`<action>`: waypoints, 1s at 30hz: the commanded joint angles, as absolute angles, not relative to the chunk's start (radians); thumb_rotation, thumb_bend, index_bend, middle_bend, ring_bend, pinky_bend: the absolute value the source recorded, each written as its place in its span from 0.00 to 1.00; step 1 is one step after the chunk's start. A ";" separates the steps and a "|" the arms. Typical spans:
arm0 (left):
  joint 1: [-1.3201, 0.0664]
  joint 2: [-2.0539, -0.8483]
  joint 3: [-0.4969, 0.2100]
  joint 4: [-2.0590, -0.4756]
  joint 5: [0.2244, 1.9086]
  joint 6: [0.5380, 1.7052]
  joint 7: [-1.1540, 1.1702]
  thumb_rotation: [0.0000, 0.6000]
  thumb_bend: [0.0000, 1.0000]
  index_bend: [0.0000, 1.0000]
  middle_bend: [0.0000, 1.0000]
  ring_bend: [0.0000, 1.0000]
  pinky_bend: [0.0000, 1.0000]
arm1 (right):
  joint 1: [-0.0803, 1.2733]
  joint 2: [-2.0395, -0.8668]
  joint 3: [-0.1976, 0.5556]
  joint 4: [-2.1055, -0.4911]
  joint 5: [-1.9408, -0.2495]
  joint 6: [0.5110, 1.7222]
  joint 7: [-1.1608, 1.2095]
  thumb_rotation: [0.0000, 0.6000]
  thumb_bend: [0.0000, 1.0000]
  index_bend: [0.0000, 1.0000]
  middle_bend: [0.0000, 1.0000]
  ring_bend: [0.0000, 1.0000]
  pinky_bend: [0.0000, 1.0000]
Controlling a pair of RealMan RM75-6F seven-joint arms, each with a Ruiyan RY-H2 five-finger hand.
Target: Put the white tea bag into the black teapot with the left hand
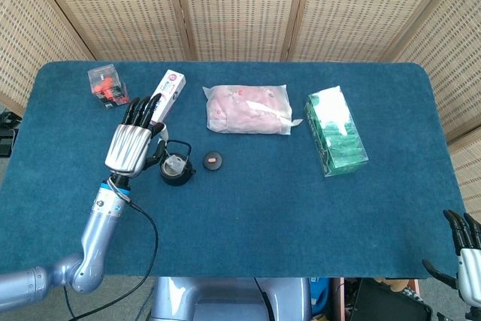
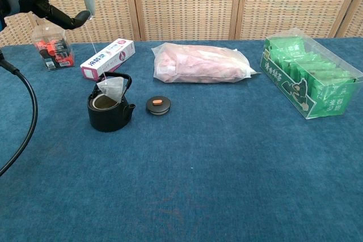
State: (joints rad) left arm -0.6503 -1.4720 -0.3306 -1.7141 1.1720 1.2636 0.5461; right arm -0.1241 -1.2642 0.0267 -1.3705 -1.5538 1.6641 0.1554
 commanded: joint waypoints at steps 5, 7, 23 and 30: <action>-0.664 -1.484 -0.327 -1.701 1.151 1.259 0.557 1.00 0.49 0.62 0.00 0.00 0.00 | -0.126 -1.264 0.027 -1.366 -1.551 1.664 0.159 1.00 0.01 0.12 0.21 0.07 0.16; -0.665 -1.486 -0.322 -1.699 1.150 1.260 0.557 1.00 0.49 0.62 0.00 0.00 0.00 | -0.127 -1.265 0.028 -1.366 -1.550 1.665 0.160 1.00 0.01 0.12 0.21 0.07 0.16; -0.633 -1.472 -0.268 -1.683 1.148 1.274 0.533 1.00 0.49 0.62 0.00 0.00 0.00 | -0.125 -1.263 0.028 -1.369 -1.554 1.665 0.156 1.00 0.01 0.12 0.21 0.07 0.16; -0.604 -1.462 -0.218 -1.696 1.189 1.296 0.523 1.00 0.49 0.62 0.00 0.00 0.00 | -0.125 -1.260 0.028 -1.378 -1.555 1.666 0.147 1.00 0.01 0.12 0.21 0.07 0.16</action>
State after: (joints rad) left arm -0.6092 -1.4635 -0.2245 -1.6938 1.1833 1.2912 0.5254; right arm -0.1254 -1.2599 0.0281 -1.3779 -1.5553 1.6657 0.1472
